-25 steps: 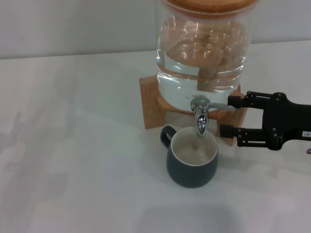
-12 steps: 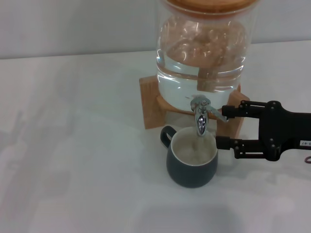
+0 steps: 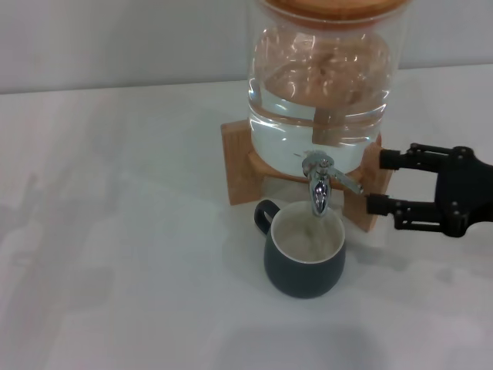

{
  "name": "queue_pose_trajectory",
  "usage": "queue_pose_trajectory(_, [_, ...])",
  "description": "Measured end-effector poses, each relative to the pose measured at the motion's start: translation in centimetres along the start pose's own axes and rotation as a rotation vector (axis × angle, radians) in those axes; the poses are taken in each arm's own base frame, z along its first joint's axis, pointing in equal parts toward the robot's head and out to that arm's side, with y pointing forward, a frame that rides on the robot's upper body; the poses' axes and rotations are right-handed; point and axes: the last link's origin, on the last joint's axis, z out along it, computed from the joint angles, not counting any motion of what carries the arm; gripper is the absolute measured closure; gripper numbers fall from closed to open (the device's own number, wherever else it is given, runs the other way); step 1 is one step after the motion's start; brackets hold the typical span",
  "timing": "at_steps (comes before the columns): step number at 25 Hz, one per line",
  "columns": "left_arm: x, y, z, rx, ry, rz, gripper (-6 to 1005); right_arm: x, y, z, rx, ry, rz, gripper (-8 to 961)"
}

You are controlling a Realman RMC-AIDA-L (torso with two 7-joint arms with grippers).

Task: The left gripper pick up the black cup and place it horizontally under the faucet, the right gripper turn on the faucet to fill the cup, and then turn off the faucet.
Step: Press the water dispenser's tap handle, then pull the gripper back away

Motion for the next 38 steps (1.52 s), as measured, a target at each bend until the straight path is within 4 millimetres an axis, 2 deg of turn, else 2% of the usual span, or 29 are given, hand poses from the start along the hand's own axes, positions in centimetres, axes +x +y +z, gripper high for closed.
queue_pose_trajectory(6, [0.2,-0.2,0.4,0.012,0.006,-0.002,227,0.3,-0.3,-0.7,0.046,-0.002,0.012,201])
queue_pose_trajectory(20, [0.4,0.0,1.3,0.005,0.007,-0.002,229,0.1,-0.1,-0.4,0.04,-0.009,0.016,202])
queue_pose_trajectory(38, [0.3,0.1,1.1,0.006,0.007,-0.006,228,0.2,0.1,1.4,0.069,0.02,0.02,200])
